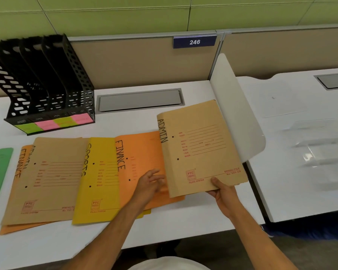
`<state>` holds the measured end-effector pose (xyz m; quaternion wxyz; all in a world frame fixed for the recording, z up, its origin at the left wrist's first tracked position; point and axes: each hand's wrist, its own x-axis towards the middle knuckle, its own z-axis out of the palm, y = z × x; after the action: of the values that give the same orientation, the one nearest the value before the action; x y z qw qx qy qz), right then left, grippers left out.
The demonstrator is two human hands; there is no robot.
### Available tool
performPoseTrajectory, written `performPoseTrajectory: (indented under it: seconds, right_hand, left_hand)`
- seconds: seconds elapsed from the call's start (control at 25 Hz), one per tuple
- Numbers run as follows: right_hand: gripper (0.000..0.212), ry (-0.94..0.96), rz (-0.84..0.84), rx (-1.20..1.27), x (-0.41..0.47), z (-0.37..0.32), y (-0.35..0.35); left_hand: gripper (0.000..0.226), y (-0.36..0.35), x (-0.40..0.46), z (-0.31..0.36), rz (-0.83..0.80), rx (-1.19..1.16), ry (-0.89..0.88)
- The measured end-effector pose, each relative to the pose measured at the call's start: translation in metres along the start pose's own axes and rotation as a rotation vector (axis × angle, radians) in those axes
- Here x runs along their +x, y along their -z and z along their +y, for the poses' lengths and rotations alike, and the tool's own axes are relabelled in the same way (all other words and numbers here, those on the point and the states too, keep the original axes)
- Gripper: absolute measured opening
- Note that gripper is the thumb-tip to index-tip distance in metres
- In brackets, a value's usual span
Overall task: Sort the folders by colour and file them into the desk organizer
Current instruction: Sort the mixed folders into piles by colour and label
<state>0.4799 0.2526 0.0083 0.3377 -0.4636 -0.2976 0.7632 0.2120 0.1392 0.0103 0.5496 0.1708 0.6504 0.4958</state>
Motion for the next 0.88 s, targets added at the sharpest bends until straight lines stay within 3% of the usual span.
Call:
performPoseTrajectory:
  seconds: [0.24,0.4,0.48,0.64,0.8,0.88]
  right_hand:
    - [0.058,-0.098,0.099,-0.007,0.008,-0.004,0.054]
    - [0.053,-0.155,0.202,0.011,0.012,0.009,0.057]
    - [0.049,-0.172,0.3,0.021,0.012,0.014,0.056]
    - [0.046,-0.198,0.518,-0.09,0.009,0.022,0.054]
    - [0.029,-0.218,0.709,-0.23,0.008,0.034,0.053]
    - [0.037,-0.272,0.782,-0.254,0.008,0.037,0.046]
  left_hand:
    - [0.048,0.037,0.003,-0.021,0.052,0.218,-0.024]
    - [0.057,0.061,0.003,-0.045,0.073,0.712,-0.069]
    - [0.062,0.069,0.003,-0.053,0.05,0.834,-0.084]
    - [0.062,0.08,0.002,-0.058,0.038,0.811,-0.121]
    - [0.059,0.088,-0.003,-0.055,0.081,0.753,-0.113]
    - [0.058,0.097,-0.006,-0.051,0.093,0.741,-0.116]
